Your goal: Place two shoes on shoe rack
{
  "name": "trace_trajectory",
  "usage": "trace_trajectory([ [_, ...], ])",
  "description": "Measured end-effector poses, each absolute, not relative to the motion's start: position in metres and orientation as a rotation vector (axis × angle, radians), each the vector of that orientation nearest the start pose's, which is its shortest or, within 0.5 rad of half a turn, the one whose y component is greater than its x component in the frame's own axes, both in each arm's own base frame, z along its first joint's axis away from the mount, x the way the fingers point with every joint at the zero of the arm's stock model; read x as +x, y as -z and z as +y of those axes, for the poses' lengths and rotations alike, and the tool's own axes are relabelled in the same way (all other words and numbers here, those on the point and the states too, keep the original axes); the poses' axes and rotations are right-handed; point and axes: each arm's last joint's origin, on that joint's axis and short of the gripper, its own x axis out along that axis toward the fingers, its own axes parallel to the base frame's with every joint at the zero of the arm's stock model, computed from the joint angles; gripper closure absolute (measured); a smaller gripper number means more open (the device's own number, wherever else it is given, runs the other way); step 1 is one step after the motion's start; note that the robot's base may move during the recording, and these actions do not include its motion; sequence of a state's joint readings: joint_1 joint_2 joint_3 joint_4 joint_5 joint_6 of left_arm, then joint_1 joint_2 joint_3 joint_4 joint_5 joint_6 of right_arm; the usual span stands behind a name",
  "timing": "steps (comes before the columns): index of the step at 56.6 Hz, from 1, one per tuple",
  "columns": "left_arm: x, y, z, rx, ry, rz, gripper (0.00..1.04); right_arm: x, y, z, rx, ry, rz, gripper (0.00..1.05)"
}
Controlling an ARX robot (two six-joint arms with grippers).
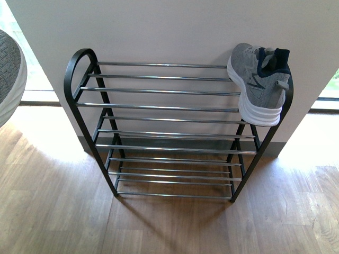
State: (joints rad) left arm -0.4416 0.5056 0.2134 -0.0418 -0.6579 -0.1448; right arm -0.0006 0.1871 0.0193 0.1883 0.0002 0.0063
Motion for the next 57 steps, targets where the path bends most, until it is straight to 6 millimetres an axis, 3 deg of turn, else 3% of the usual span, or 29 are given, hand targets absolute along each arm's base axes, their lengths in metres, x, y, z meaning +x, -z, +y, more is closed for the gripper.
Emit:
trace_trajectory([
  [13, 0.122, -0.189, -0.038, 0.032, -0.234, 0.269, 1.03, 0.097, -0.170, 0.000, 0.006, 0.001, -0.013, 1.03],
  [22, 0.122, -0.189, -0.038, 0.032, -0.234, 0.269, 1.03, 0.097, -0.170, 0.000, 0.005, 0.001, -0.014, 0.76],
  [29, 0.122, -0.189, -0.038, 0.032, -0.240, 0.268, 1.03, 0.097, -0.170, 0.000, 0.005, -0.003, -0.014, 0.48],
  [38, 0.122, -0.189, -0.038, 0.033, -0.244, 0.267, 1.03, 0.097, -0.170, 0.000, 0.005, -0.003, -0.014, 0.23],
  [42, 0.124, -0.191, -0.040, 0.062, -0.347, 0.226, 1.03, 0.097, -0.170, 0.000, 0.005, 0.000, -0.014, 0.11],
  [43, 0.126, -0.193, -0.041, 0.061, -0.373, 0.219, 1.03, 0.097, -0.170, 0.000, 0.006, 0.003, -0.014, 0.08],
  [50, 0.155, -0.212, -0.044, -0.077, -0.373, 0.236, 1.03, 0.097, -0.170, 0.000, 0.005, 0.003, -0.015, 0.09],
  [57, 0.228, -0.225, -0.054, -0.226, -0.337, 0.284, 1.03, 0.097, -0.170, 0.000, 0.005, 0.003, -0.014, 0.09],
])
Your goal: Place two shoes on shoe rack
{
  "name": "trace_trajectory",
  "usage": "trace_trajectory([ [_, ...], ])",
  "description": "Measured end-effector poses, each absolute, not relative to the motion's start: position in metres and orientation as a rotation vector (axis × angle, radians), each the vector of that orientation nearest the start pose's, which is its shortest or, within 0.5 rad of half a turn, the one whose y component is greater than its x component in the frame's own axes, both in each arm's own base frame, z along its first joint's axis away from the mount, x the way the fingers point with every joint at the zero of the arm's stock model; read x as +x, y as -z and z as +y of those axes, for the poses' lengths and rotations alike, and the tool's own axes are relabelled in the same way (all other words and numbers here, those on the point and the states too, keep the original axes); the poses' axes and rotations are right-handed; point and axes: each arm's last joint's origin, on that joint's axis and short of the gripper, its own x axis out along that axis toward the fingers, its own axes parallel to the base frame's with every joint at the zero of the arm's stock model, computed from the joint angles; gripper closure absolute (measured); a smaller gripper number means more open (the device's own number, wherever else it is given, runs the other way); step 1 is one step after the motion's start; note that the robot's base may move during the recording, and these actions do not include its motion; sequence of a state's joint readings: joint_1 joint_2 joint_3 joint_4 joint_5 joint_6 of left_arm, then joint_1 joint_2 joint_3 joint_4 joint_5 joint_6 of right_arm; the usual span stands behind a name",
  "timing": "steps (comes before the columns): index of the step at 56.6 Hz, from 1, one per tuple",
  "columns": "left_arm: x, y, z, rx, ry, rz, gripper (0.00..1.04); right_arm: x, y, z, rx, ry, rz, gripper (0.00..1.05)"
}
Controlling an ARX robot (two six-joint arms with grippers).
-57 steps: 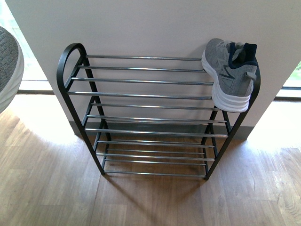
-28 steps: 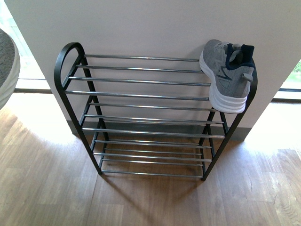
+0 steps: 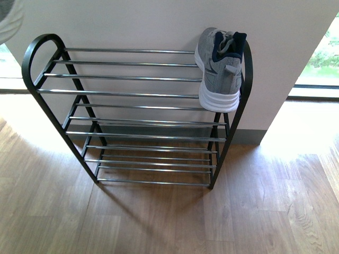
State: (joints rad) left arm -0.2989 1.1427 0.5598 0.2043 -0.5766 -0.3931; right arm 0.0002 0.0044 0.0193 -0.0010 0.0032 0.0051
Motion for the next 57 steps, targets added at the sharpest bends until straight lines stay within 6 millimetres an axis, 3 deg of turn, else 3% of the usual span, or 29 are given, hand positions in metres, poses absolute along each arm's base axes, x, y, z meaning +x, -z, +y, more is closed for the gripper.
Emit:
trace_trajectory([
  [8, 0.309, -0.199, -0.075, -0.216, -0.271, 0.442, 1.03, 0.097, -0.170, 0.000, 0.005, 0.001, -0.014, 0.09],
  [16, 0.354, -0.175, -0.099, -0.208, -0.210, 0.543, 1.03, 0.097, -0.170, 0.000, 0.005, 0.001, -0.014, 0.09],
  [28, 0.415, -0.154, -0.167, -0.169, -0.067, 0.591, 1.03, 0.097, -0.170, 0.000, 0.005, 0.001, -0.014, 0.09],
  [41, 0.455, -0.126, -0.218, -0.168, -0.004, 0.605, 1.03, 0.097, -0.170, 0.000, 0.005, 0.001, -0.014, 0.09],
  [49, 0.473, -0.114, -0.231, -0.190, -0.010, 0.625, 1.03, 0.097, -0.170, 0.000, 0.005, 0.001, -0.014, 0.09],
  [57, 0.475, -0.106, -0.240, -0.271, -0.008, 0.658, 1.03, 0.097, -0.170, 0.000, 0.005, 0.001, -0.014, 0.09],
])
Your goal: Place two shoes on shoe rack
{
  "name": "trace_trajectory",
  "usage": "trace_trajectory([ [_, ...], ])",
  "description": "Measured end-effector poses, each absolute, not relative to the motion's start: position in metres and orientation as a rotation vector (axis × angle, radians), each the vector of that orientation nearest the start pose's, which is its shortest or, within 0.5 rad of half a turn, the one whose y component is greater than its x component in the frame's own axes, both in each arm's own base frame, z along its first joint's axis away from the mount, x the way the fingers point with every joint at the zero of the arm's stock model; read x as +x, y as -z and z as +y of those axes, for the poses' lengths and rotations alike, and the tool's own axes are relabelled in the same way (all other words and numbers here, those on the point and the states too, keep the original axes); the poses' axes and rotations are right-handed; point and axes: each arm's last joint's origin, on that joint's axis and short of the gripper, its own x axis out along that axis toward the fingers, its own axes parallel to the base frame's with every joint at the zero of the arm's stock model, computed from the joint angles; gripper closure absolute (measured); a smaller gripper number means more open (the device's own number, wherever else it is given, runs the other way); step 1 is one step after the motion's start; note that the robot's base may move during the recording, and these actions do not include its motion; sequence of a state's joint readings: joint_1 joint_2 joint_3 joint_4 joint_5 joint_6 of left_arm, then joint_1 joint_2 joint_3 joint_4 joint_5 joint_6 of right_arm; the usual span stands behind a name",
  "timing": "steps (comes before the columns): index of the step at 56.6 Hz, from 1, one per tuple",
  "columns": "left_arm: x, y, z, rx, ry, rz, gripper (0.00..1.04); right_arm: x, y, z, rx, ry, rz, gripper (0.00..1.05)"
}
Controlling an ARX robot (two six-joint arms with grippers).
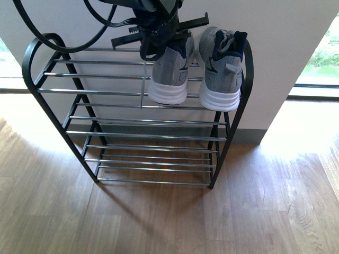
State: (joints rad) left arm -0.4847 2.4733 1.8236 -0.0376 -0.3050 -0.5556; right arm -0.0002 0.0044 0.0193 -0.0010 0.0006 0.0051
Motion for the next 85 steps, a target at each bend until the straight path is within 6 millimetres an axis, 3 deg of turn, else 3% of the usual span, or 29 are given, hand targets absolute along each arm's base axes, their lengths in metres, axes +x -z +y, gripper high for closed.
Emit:
trace_trajectory([
  [11, 0.466, -0.103, -0.255, -0.304, 0.065, 0.696, 1.01, 0.097, -0.170, 0.000, 0.005, 0.001, -0.014, 0.09],
  [19, 0.453, -0.113, -0.247, -0.334, 0.136, 0.717, 0.69, 0.097, -0.170, 0.000, 0.005, 0.000, -0.014, 0.09],
  [26, 0.439, -0.151, -0.226, -0.383, 0.165, 0.686, 0.43, 0.097, -0.170, 0.000, 0.005, 0.001, -0.014, 0.09],
  [35, 0.420, -0.197, -0.200, -0.356, 0.131, 0.556, 0.20, 0.097, -0.170, 0.000, 0.005, 0.001, -0.014, 0.09],
  [38, 0.407, -0.217, -0.176, -0.257, 0.043, 0.259, 0.32, 0.097, -0.170, 0.000, 0.005, 0.000, -0.014, 0.09],
  [43, 0.368, -0.230, -0.131, -0.138, 0.015, 0.006, 0.51, 0.097, -0.170, 0.000, 0.005, 0.001, -0.014, 0.09],
  [52, 0.327, -0.221, -0.093, -0.070, -0.004, -0.048, 0.73, 0.097, -0.170, 0.000, 0.005, 0.000, -0.014, 0.09],
  [64, 0.283, -0.192, -0.065, -0.018, 0.014, 0.014, 1.02, 0.097, -0.170, 0.000, 0.005, 0.000, -0.014, 0.09],
  [74, 0.247, -0.186, -0.041, -0.013, 0.003, 0.007, 1.04, 0.097, -0.170, 0.000, 0.005, 0.000, -0.014, 0.09],
  [85, 0.219, -0.180, -0.028, -0.011, 0.006, 0.006, 1.04, 0.097, -0.170, 0.000, 0.005, 0.000, -0.014, 0.09],
])
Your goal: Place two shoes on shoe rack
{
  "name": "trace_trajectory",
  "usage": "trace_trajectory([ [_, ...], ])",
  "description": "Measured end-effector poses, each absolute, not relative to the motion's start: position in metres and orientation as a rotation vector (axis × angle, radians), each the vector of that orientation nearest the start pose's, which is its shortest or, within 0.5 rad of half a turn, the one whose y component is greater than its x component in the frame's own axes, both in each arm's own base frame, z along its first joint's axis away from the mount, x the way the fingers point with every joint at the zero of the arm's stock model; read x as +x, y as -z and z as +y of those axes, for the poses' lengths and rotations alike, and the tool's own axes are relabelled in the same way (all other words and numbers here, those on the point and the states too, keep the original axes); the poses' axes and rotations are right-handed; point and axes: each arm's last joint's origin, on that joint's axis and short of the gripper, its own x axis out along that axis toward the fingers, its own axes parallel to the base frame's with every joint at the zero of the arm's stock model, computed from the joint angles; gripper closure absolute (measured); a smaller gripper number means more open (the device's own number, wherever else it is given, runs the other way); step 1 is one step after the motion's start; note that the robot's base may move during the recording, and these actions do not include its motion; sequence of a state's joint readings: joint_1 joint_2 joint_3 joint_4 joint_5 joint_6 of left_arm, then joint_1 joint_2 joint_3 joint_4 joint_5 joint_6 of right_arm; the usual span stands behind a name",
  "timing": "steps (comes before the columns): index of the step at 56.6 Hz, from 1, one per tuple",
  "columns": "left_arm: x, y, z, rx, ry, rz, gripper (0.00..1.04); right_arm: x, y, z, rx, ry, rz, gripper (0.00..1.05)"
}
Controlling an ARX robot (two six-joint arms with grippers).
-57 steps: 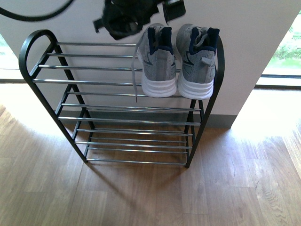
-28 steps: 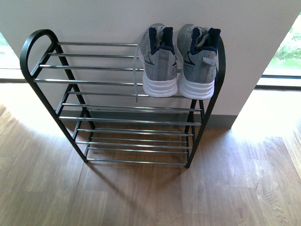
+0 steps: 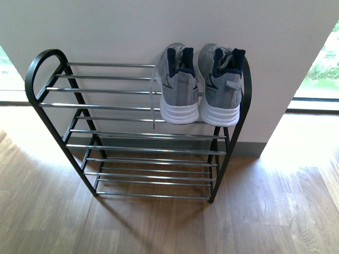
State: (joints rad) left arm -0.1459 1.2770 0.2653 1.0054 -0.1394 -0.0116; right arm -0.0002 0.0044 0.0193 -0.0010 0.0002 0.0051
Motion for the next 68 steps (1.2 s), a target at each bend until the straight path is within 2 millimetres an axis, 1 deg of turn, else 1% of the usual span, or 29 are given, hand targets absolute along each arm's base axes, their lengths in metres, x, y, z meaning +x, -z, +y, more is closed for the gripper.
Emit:
trace_trajectory([
  [10, 0.191, -0.174, -0.017, -0.010, 0.002, 0.009, 1.04, 0.097, -0.170, 0.000, 0.005, 0.000, -0.014, 0.09],
  [16, 0.182, -0.169, -0.014, -0.011, 0.005, -0.006, 1.04, 0.097, -0.170, 0.000, 0.005, 0.001, -0.014, 0.09],
  [21, 0.174, -0.162, -0.009, -0.010, 0.020, 0.016, 1.03, 0.097, -0.170, 0.000, 0.005, 0.000, -0.014, 0.09],
  [27, 0.164, -0.162, -0.001, -0.010, 0.000, 0.015, 1.04, 0.097, -0.170, 0.000, 0.005, 0.000, -0.014, 0.09],
  [37, 0.154, -0.164, -0.001, -0.009, 0.004, 0.010, 1.04, 0.097, -0.170, 0.000, 0.005, 0.000, -0.014, 0.09],
  [45, 0.142, -0.164, -0.001, -0.009, 0.004, 0.009, 1.04, 0.097, -0.170, 0.000, 0.005, 0.000, -0.014, 0.09],
  [68, 0.127, -0.170, -0.001, -0.009, 0.004, -0.010, 1.04, 0.097, -0.170, 0.000, 0.005, 0.000, -0.014, 0.09],
])
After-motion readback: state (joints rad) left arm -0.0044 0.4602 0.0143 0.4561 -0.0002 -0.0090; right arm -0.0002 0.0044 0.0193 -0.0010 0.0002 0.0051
